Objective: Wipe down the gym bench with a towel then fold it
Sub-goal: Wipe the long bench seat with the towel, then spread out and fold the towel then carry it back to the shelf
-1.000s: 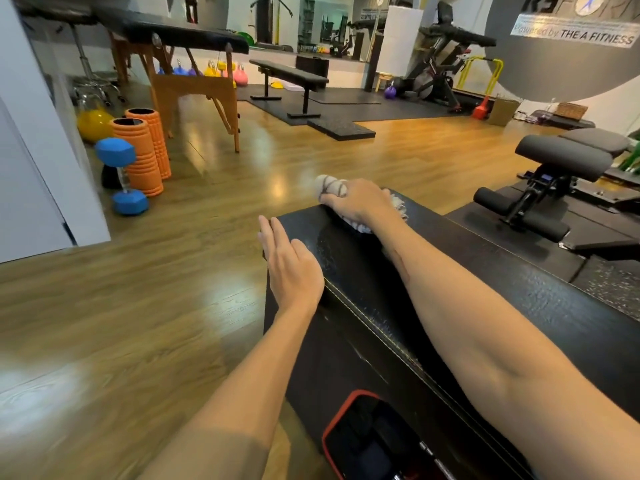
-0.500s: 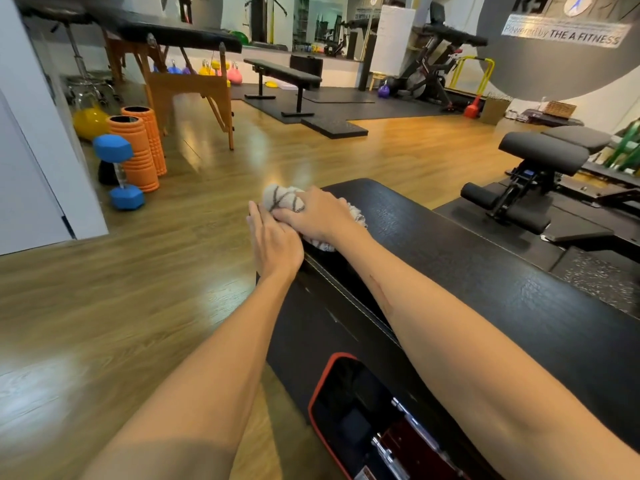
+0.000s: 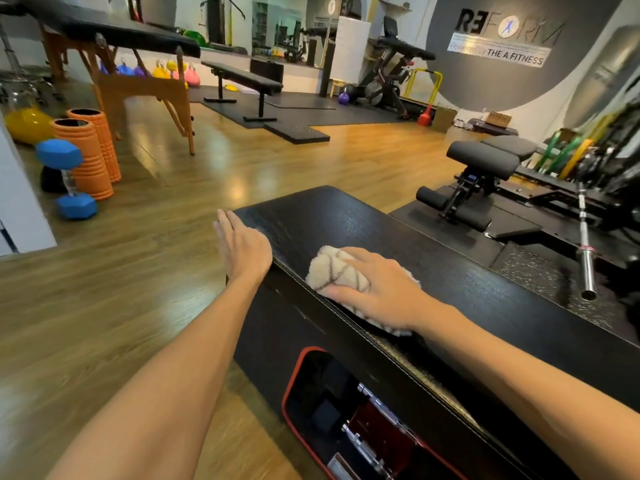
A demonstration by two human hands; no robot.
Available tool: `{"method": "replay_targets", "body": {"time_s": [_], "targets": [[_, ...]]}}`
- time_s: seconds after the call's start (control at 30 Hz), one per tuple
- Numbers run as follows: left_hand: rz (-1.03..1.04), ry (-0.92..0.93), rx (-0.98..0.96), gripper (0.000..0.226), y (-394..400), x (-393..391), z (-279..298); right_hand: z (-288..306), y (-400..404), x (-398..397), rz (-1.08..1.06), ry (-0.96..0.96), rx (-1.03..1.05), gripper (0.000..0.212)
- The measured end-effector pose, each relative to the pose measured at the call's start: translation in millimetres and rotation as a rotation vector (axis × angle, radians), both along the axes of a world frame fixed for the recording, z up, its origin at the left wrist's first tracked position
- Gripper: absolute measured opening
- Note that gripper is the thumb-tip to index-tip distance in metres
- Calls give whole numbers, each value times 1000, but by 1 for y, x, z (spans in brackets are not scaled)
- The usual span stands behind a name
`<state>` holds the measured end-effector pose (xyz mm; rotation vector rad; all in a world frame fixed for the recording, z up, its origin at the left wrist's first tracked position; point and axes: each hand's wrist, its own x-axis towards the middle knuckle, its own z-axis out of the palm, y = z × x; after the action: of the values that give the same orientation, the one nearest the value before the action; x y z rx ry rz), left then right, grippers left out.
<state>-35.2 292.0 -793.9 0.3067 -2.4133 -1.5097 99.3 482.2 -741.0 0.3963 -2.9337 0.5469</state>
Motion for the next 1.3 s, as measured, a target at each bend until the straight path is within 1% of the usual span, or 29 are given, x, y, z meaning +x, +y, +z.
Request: {"method": "replay_targets", "body": {"time_s": [0.1,0.13,0.2,0.23,0.27,0.33,0.4,0.5,0.6,0.73,0.9,0.97,1.1,1.2,1.3], "targets": [[15,11,160,58,0,1,3,-3,-7,-5,-56,5,90,64],[8,39,281,57,0,1,3,-4,-11,-7,-71,11,126,66],[-1,144,642,56,3,2,3,-7,-19,-13,-98,26,184,68],[15,189,785,53,7,3,4,-7,-25,-17,-113,29,204,68],[50,205,854,49,10,4,4,-6,-33,-24,-123,30,217,67],[97,199,800,44,12,1,0,-4,-52,-47,-128,16,218,66],[63,265,611,48,6,-3,-17,-3,-71,-77,-138,-15,210,65],[21,370,265,53,-2,-16,-42,-6,-93,-122,-164,-35,198,64],[66,443,137,49,-4,-20,-47,-6,-109,-154,-185,-37,207,65],[102,482,100,42,-4,-27,-52,-6,-117,-176,-184,-49,206,65],[112,484,77,43,-4,-29,-51,-3,-112,-161,-188,-44,168,71],[112,510,51,42,-7,-31,-54,0,-104,-140,-161,-51,165,74],[105,540,69,40,-8,-34,-57,5,-65,-88,-136,-79,138,71],[81,519,24,39,-15,-28,-53,9,-30,-45,-151,-73,114,65],[51,440,1,37,-19,-18,-40,11,7,0,-182,-77,100,63]]}}
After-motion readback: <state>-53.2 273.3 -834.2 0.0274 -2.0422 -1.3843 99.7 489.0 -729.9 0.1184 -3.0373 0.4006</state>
